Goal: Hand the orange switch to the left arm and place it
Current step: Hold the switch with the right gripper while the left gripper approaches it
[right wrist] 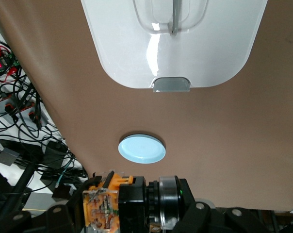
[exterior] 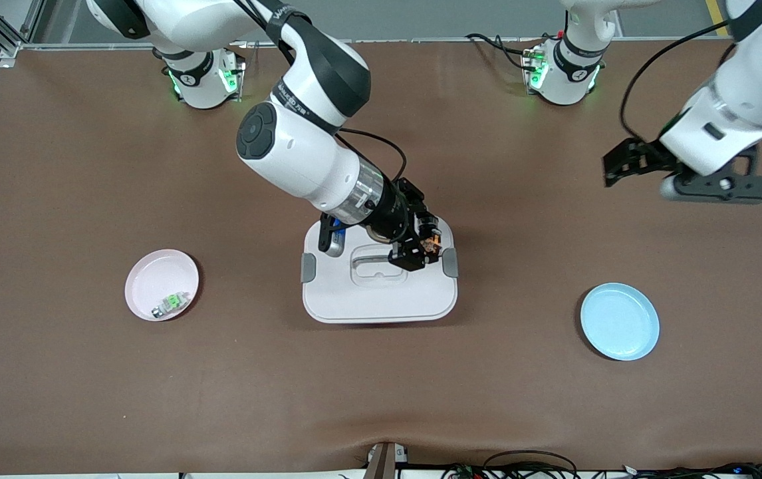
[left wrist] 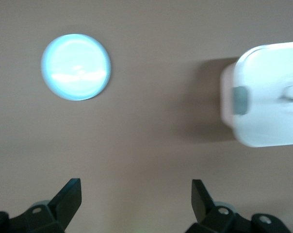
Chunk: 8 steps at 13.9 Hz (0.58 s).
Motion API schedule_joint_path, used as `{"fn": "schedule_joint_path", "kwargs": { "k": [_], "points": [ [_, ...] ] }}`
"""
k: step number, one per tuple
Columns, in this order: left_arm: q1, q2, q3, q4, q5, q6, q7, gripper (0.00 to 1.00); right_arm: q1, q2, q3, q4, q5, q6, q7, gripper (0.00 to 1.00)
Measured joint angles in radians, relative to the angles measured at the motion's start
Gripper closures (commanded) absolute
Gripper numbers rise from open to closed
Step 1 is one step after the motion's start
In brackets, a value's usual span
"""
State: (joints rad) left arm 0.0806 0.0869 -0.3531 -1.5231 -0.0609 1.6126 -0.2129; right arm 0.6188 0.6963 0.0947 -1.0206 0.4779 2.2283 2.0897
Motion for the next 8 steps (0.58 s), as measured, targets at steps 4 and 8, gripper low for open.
{"fn": "schedule_joint_path", "kwargs": {
  "k": [4, 8],
  "points": [
    [-0.012, 0.057, -0.026, 0.004, -0.123, 0.056, -0.026, 0.00, 0.000, 0.000, 0.000, 0.017, 0.004, 0.027, 0.032, 1.00],
    [-0.033, 0.101, -0.034, 0.031, -0.286, 0.141, -0.019, 0.00, 0.000, 0.001, 0.002, 0.027, 0.007, 0.039, 0.053, 1.00]
  ]
}}
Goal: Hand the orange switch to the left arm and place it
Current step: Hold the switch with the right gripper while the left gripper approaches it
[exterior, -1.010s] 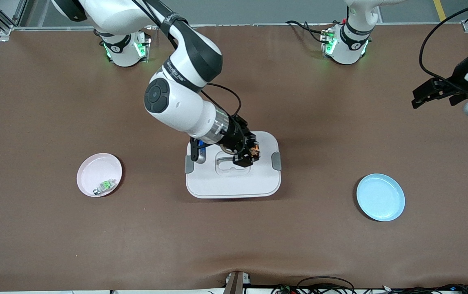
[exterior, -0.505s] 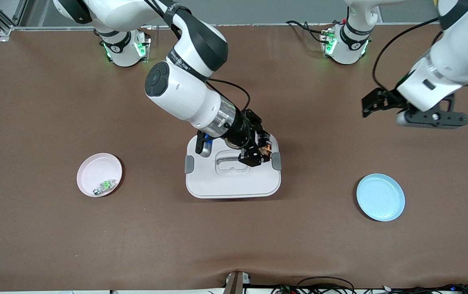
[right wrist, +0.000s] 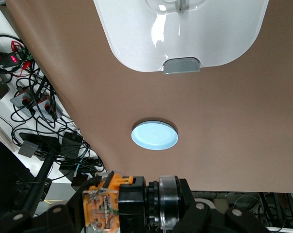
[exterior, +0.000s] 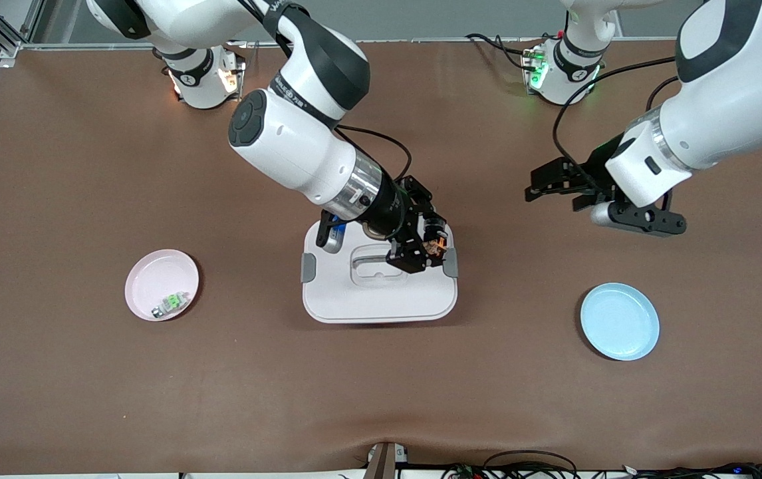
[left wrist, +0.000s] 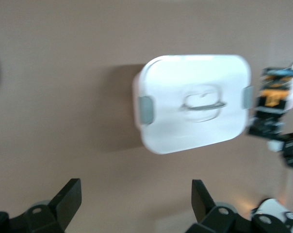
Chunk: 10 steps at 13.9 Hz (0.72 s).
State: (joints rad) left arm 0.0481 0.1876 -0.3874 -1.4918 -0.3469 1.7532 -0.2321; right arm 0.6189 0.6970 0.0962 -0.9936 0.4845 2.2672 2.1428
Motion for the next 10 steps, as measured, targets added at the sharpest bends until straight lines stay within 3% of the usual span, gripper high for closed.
{"fn": "schedule_joint_path", "kwargs": {
  "k": [4, 10],
  "points": [
    [-0.031, 0.045, -0.012, 0.008, -0.113, 0.141, 0.018, 0.00, 0.000, 0.001, 0.002, 0.000, 0.000, 0.010, 0.005, 1.00],
    [-0.098, 0.114, -0.034, 0.015, -0.176, 0.367, 0.089, 0.00, 0.000, 0.002, 0.002, 0.001, 0.000, 0.029, 0.005, 1.00]
  ]
}}
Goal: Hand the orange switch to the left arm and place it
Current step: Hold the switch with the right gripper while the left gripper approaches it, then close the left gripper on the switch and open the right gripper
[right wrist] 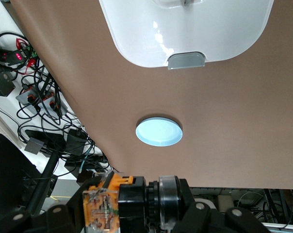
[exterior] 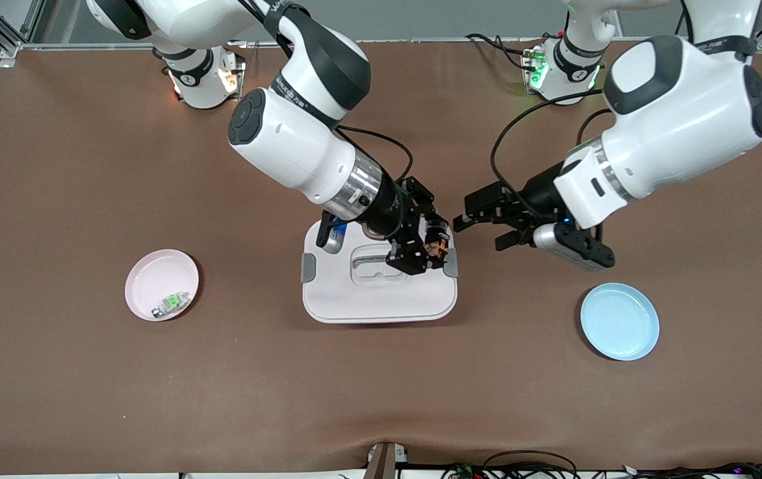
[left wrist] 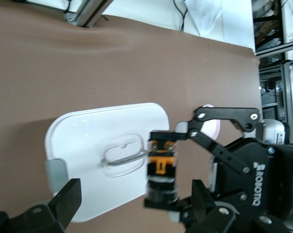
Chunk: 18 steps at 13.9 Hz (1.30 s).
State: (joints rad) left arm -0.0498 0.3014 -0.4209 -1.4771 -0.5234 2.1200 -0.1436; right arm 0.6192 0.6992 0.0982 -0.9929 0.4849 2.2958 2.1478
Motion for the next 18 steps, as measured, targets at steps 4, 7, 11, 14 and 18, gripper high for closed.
{"fn": "schedule_joint_path", "kwargs": {
  "k": [4, 7, 11, 14, 18],
  "points": [
    [-0.030, 0.023, -0.001, 0.003, -0.001, 0.057, 0.001, 0.20, 0.000, 0.008, 0.002, 0.000, 0.000, 0.025, 0.000, 1.00],
    [-0.032, 0.031, -0.001, 0.004, -0.002, 0.058, 0.046, 0.27, 0.000, 0.019, 0.004, 0.001, 0.000, 0.037, 0.000, 1.00],
    [-0.046, 0.042, -0.002, 0.004, -0.002, 0.058, 0.063, 0.27, 0.001, 0.019, 0.006, 0.003, 0.000, 0.037, 0.000, 1.00],
    [-0.054, 0.055, -0.002, 0.004, -0.002, 0.058, 0.064, 0.48, 0.001, 0.019, 0.013, 0.013, 0.000, 0.038, 0.001, 1.00],
    [-0.060, 0.058, -0.004, 0.010, -0.006, 0.061, 0.065, 0.90, 0.001, 0.020, 0.018, 0.037, 0.001, 0.038, 0.018, 1.00]
  ]
}}
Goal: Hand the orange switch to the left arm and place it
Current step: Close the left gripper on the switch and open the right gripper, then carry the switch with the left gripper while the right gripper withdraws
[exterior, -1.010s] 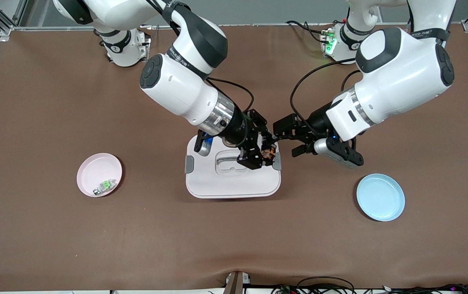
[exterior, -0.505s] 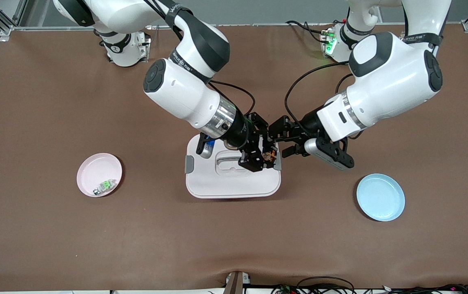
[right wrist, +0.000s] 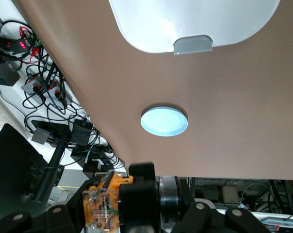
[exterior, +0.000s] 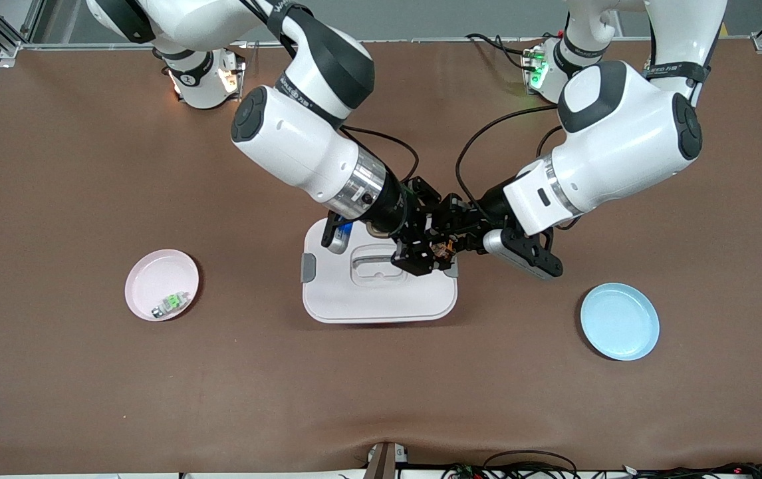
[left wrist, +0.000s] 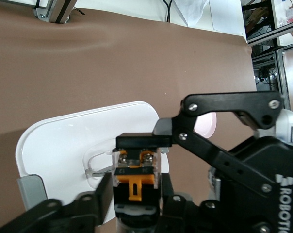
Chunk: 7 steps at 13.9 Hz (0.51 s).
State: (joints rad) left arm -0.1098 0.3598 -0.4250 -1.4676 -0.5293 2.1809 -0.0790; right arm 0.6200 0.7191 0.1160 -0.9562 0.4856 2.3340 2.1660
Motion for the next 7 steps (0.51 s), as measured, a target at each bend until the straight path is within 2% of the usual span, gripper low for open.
{"fn": "schedule_joint_path", "kwargs": {
  "k": [1, 3, 4, 5, 7],
  "points": [
    [-0.001, 0.000, 0.000, 0.004, 0.000, 0.001, 0.000, 1.00, 0.000, 0.000, -0.001, 0.003, 0.000, 0.000, 0.003, 1.00],
    [-0.001, 0.000, 0.000, 0.005, 0.000, 0.001, 0.000, 1.00, 0.000, 0.000, -0.001, 0.005, 0.000, 0.000, 0.003, 1.00],
    [-0.001, 0.000, 0.000, 0.005, 0.000, 0.001, 0.000, 1.00, 0.000, 0.000, -0.001, 0.005, 0.000, 0.001, 0.003, 0.74],
    [-0.001, 0.000, 0.000, 0.006, 0.000, 0.001, 0.000, 1.00, 0.000, 0.000, -0.001, 0.005, 0.000, 0.001, 0.003, 0.01],
    [0.000, 0.000, 0.000, 0.006, 0.000, 0.001, 0.000, 1.00, 0.000, 0.000, 0.000, 0.006, 0.000, 0.002, 0.005, 0.00]
  ]
}}
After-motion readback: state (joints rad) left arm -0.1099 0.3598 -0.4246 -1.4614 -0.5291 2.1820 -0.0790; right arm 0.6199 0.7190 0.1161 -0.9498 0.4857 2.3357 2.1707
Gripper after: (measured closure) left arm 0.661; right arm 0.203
